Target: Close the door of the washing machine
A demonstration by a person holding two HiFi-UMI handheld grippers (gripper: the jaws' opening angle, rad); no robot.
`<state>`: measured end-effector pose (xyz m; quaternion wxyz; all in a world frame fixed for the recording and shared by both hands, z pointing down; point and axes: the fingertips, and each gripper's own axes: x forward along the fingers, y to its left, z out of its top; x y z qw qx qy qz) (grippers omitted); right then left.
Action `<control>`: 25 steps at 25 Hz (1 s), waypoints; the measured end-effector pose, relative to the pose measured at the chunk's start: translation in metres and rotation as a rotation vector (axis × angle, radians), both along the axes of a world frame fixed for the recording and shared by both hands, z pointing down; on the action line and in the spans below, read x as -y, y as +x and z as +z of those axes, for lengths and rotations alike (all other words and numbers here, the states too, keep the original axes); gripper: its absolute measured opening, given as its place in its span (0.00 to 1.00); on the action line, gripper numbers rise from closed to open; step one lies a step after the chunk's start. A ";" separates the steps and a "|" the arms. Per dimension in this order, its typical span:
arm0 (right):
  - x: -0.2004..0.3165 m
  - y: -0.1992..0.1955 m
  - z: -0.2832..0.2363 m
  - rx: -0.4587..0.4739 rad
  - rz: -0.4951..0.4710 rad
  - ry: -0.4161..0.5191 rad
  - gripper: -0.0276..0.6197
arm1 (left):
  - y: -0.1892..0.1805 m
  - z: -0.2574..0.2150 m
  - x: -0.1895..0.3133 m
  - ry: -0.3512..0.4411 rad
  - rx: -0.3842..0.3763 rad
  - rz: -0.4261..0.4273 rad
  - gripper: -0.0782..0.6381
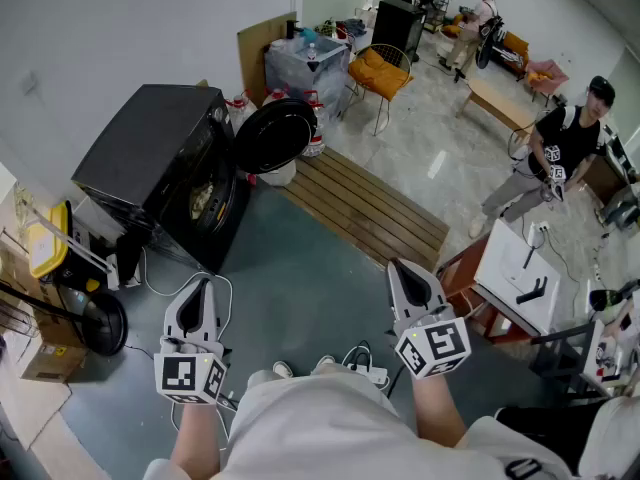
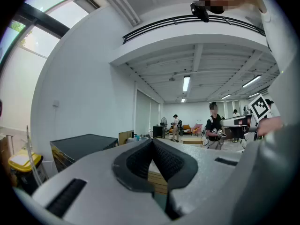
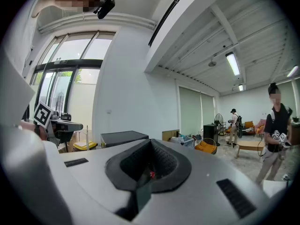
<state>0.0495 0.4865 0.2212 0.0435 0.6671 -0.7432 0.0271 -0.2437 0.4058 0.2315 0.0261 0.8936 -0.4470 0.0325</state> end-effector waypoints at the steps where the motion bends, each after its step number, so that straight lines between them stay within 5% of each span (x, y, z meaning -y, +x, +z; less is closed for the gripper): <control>1: 0.000 0.000 -0.001 -0.002 -0.001 0.000 0.04 | 0.002 0.000 0.000 0.000 -0.003 0.001 0.12; 18: 0.003 0.030 0.010 0.109 -0.006 0.026 0.04 | 0.027 0.014 -0.003 -0.038 -0.035 0.000 0.12; 22: 0.004 0.045 0.017 0.121 0.000 0.029 0.04 | 0.037 0.009 0.009 -0.032 -0.095 0.017 0.43; 25: 0.009 0.059 0.021 0.131 0.006 0.027 0.04 | 0.043 0.007 0.025 -0.014 -0.084 0.003 0.51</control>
